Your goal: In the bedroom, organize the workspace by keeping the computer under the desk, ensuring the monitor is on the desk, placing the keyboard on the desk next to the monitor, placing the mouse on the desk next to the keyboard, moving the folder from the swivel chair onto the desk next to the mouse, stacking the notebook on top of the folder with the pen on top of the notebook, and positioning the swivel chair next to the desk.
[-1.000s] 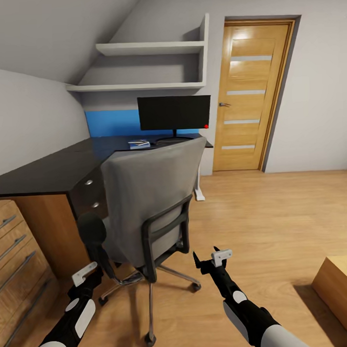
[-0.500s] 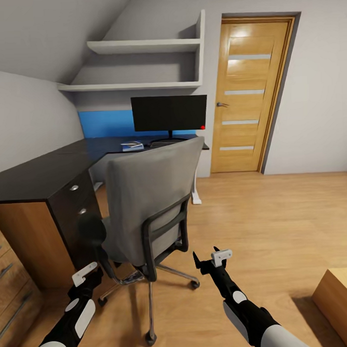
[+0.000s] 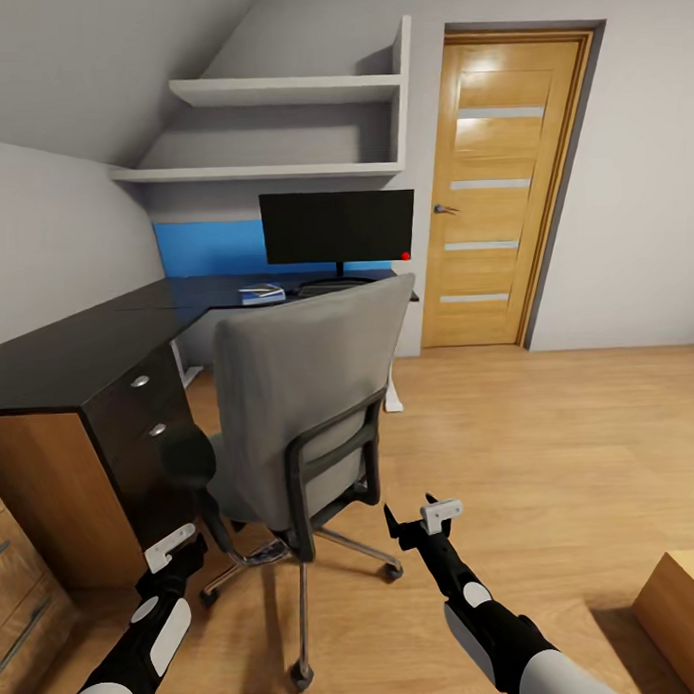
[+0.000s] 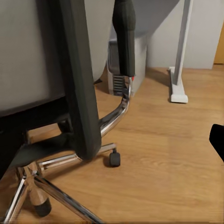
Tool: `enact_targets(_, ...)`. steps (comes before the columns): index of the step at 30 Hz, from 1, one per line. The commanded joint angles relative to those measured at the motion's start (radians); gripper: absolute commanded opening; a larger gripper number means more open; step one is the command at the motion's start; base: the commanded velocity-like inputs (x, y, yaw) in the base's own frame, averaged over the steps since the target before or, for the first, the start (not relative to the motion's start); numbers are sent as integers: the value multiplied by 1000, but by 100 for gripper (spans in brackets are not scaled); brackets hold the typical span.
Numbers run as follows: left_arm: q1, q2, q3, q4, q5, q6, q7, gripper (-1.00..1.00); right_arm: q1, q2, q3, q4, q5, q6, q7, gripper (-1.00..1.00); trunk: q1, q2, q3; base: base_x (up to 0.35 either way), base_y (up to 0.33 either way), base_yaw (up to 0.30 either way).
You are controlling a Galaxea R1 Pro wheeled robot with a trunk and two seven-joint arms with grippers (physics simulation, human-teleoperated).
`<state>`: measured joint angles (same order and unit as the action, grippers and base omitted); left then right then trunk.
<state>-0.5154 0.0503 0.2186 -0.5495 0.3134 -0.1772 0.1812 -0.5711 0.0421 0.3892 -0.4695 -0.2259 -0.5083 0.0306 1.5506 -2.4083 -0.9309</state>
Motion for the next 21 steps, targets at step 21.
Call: enact_targets(21, -1, -6, -4, 2, 9, -6, 0, 100, -1, 44, 4, 1, -15, 38, -132, 100, -1, 0, -1, -232, 60, 0)
